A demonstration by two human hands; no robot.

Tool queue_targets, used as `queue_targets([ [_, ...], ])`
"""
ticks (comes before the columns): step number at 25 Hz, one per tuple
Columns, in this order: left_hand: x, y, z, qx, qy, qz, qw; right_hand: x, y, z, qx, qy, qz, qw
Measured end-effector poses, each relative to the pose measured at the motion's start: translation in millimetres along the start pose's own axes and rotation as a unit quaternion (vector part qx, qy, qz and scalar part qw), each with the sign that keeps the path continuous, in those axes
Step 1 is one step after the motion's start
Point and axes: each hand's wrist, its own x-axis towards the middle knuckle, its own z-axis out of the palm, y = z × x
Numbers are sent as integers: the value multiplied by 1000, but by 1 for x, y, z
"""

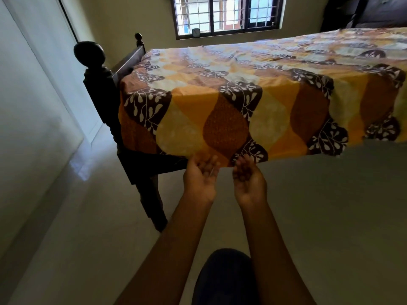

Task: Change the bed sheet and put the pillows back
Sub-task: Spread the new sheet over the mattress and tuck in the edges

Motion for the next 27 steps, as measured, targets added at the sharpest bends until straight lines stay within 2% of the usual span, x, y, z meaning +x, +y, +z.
queue_targets([
  [4, 5, 32, 2, -69, -69, -16, 995, 2, 2, 15, 41, -71, 60, 995],
  [8, 11, 31, -19, -114, -130, -22, 985, 10, 1, 28, 94, -136, 45, 985],
  [11, 16, 31, -21, -122, -148, -4, 981, 18, -5, 49, 107, -165, 25, 980],
  [15, 17, 25, -25, -85, -147, 4, 985, 26, -16, 61, 86, -109, 0, 990],
  [19, 16, 31, -38, 29, -90, 26, 995, -1, 7, 17, 91, -38, 31, 995],
  [23, 9, 46, -52, -30, -57, 92, 994, -10, 38, 25, 67, -66, 109, 990],
  [27, 1, 60, -61, -57, -86, 85, 991, -15, 67, 39, 61, -78, 131, 986],
])
